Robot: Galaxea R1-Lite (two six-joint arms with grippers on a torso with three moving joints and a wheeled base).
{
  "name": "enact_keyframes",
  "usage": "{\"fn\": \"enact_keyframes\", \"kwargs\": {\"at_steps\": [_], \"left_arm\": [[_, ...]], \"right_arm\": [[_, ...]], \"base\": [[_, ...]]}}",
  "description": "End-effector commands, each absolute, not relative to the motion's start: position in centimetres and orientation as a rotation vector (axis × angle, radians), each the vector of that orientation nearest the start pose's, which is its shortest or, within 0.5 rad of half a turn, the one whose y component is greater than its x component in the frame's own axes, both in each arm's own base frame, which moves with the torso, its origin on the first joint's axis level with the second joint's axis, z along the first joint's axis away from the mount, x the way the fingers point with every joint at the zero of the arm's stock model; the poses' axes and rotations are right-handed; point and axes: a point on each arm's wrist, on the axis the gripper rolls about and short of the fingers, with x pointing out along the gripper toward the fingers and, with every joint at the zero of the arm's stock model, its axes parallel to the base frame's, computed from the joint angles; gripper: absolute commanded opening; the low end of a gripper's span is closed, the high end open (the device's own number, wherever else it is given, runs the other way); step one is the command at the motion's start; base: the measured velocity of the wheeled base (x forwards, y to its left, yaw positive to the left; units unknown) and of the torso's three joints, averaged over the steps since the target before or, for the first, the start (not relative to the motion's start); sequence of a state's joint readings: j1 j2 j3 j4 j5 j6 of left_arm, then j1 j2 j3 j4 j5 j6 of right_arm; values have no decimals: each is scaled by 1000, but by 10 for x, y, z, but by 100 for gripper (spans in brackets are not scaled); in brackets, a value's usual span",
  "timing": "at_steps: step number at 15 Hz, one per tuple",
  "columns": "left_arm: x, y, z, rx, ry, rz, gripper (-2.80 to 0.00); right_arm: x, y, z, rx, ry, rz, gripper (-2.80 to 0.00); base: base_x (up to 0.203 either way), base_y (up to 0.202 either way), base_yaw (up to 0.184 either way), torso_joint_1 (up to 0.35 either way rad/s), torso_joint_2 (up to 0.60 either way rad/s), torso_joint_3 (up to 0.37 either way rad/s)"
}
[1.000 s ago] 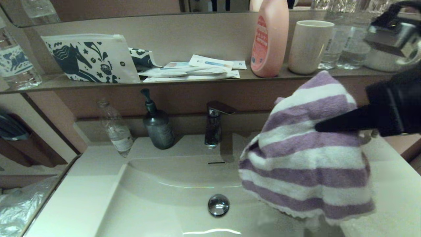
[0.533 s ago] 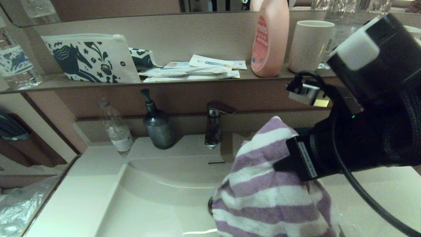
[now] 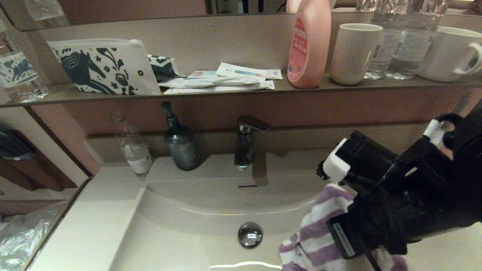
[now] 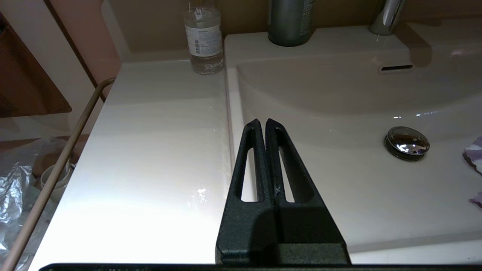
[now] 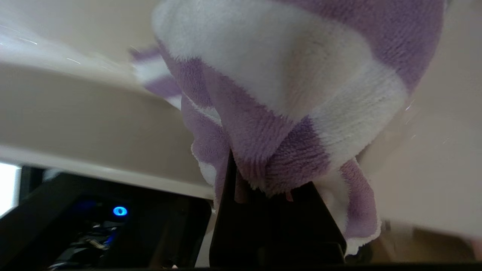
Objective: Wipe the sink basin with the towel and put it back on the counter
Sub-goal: Wipe the sink
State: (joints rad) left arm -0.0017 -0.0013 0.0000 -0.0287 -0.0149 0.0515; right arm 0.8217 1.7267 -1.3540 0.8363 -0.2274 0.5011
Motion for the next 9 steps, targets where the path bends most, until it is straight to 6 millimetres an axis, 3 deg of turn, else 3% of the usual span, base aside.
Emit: {"fn": "enact_keyframes", "kwargs": {"at_steps": [1,7,9], "left_arm": [[-23,0,78,52,-30,-16,-280],[-23,0,78,52,-30,-16,-280],[-23,0,78,52,-30,-16,-280]], "right_arm": [[197,204,170,-220,1241,154,-280],[215,219,102,-247,1332,46,-280],[219,222,89,-262,1357,25,-280]], "base": [[0,0,0,0,0,0],[0,0,0,0,0,0],[0,0,0,0,0,0]]}}
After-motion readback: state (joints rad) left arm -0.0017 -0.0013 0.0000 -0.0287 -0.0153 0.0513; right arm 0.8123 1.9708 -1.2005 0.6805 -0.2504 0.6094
